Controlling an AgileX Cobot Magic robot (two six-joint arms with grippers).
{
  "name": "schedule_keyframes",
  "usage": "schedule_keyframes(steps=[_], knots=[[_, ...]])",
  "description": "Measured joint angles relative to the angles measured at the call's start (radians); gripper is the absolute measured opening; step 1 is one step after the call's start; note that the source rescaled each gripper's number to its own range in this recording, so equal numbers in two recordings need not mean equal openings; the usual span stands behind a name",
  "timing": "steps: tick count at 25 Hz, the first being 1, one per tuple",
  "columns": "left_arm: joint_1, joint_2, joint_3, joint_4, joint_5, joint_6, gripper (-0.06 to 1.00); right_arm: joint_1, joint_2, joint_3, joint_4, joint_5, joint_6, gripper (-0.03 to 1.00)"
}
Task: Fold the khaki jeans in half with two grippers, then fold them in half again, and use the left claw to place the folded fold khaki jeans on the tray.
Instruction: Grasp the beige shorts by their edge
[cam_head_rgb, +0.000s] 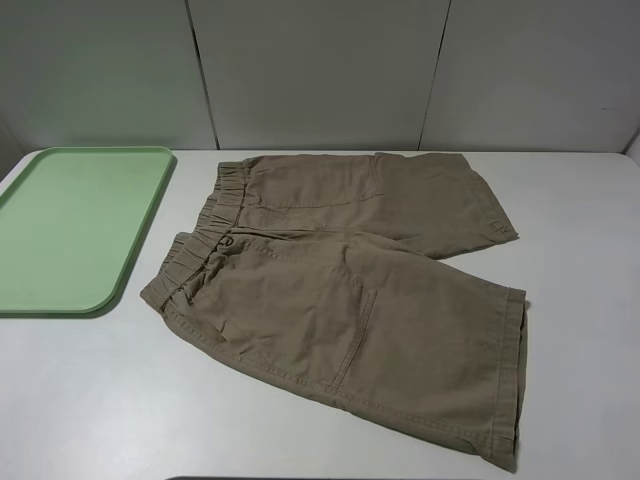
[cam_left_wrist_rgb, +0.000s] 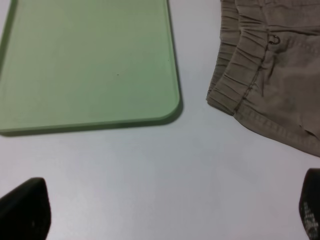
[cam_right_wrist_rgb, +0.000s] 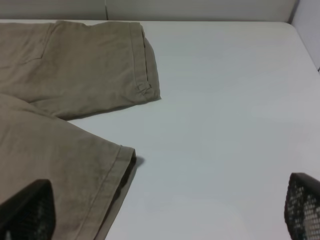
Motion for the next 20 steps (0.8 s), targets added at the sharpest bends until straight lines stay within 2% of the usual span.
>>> schedule_keyframes(steps=[16, 20], knots=[[0.000, 0.000, -0.001, 0.000, -0.001, 0.008, 1.00, 0.000, 0.002, 0.000, 0.000, 0.000, 0.000, 1.00], [0.000, 0.043, -0.043, -0.016, -0.001, 0.008, 1.00, 0.000, 0.095, -0.008, 0.020, 0.000, -0.016, 1.00]])
